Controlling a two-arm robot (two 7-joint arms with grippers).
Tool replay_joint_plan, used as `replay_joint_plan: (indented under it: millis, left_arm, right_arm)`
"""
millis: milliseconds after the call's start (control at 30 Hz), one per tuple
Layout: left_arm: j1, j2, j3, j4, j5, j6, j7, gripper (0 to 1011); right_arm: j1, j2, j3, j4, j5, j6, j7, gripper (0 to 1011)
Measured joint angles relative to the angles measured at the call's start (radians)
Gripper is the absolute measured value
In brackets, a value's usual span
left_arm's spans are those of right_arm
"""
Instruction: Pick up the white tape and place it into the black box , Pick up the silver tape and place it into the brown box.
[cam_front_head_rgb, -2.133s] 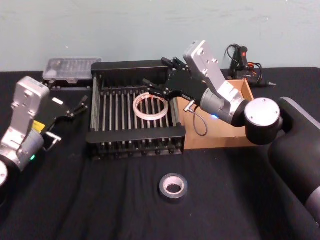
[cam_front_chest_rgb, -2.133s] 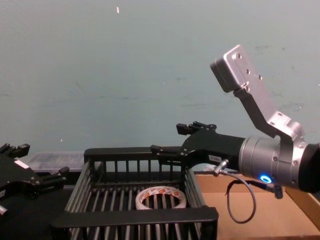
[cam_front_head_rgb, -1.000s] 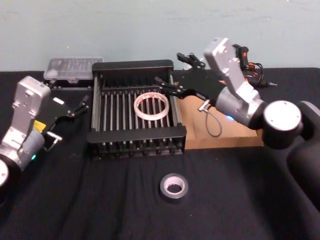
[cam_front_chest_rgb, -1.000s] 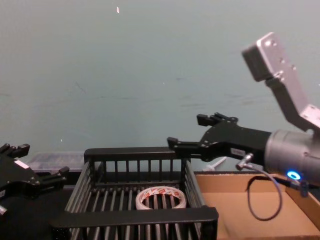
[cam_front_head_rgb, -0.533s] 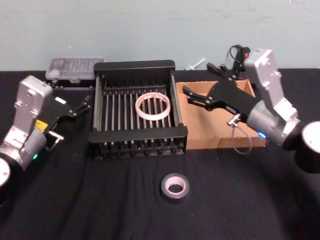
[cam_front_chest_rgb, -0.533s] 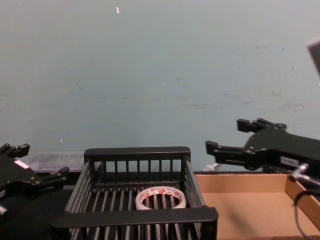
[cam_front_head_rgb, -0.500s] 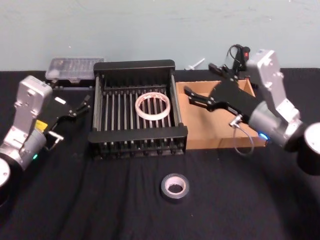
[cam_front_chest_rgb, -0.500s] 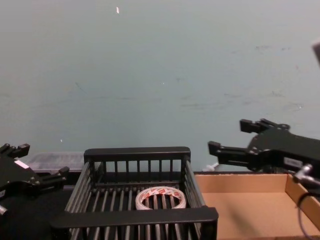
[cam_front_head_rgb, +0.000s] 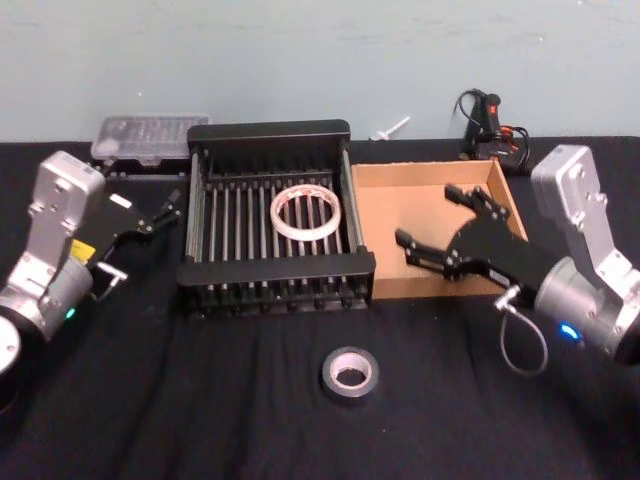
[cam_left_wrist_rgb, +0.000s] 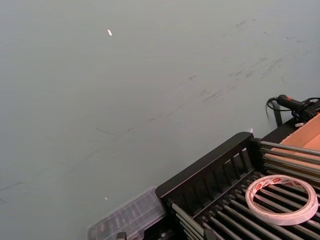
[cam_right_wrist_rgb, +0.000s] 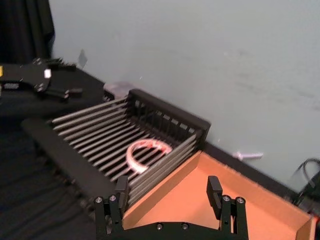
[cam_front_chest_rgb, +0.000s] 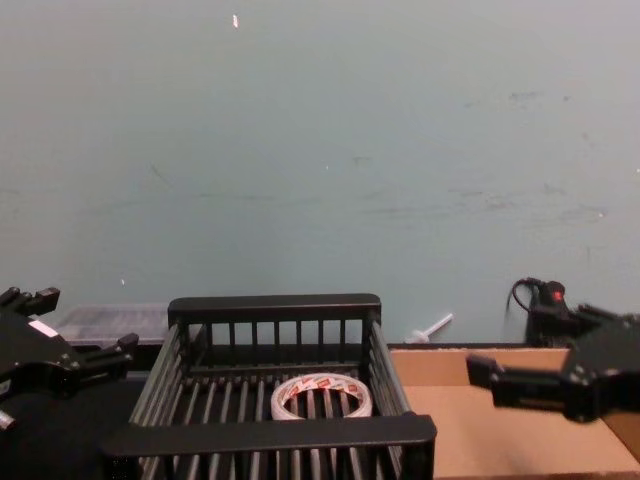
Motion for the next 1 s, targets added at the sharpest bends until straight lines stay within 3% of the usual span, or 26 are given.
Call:
replay_joint_plan:
  millis: [400, 733, 1000]
  left_arm:
    - [0.000, 0.000, 0.000, 0.000, 0.000, 0.000, 0.000, 1001]
    - [0.000, 0.000, 0.000, 0.000, 0.000, 0.000, 0.000, 1001]
    - [0.000, 0.000, 0.000, 0.000, 0.000, 0.000, 0.000, 1001]
  right_arm:
    - [-0.063, 0.060, -0.030, -0.084, 0.031, 0.166, 0.010, 1002]
    - [-0.042, 0.082, -0.099, -0.090, 0.039, 0.263, 0.043, 1002]
    - [-0.021, 0.093, -0.150, -0.092, 0.041, 0.305, 0.067, 1002]
